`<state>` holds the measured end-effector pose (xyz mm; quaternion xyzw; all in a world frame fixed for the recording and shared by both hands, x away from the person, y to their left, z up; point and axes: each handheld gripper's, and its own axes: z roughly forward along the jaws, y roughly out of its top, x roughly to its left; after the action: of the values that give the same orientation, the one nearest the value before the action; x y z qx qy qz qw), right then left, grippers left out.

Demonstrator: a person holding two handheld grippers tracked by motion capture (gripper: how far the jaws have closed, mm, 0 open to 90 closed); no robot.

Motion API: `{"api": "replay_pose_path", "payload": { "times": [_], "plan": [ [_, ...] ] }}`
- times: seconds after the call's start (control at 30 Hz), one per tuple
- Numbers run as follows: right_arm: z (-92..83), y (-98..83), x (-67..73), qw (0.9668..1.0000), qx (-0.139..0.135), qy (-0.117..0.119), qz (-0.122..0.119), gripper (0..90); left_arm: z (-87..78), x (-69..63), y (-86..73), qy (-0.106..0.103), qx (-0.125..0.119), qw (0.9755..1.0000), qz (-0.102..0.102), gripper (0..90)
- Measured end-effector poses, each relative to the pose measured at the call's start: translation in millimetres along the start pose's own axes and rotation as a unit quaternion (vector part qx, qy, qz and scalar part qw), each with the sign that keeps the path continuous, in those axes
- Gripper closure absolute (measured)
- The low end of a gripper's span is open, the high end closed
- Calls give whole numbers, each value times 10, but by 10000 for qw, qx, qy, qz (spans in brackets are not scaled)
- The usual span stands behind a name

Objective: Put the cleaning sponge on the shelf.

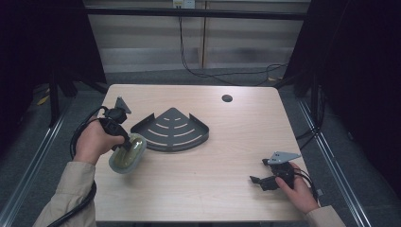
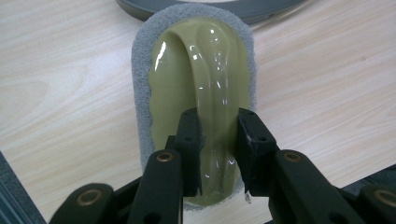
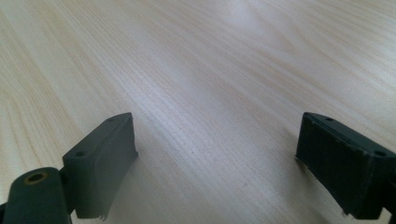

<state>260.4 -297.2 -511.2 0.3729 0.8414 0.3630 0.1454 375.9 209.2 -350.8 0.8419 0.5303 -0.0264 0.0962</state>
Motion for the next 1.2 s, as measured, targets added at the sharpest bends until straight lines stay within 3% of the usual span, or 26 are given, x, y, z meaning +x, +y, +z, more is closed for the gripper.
{"api": "replay_pose_path", "payload": {
  "times": [0.6, 1.2],
  "plan": [
    [0, 0, -1, 10000, -2, 2, -5, 112, -126, 0, 250, 14, -116, 9999, 82, 721],
    [0, 0, 0, 10000, 0, -4, -1, 112, -104, -30, 494, 15, -166, 9995, 275, 721]
  ]
}}
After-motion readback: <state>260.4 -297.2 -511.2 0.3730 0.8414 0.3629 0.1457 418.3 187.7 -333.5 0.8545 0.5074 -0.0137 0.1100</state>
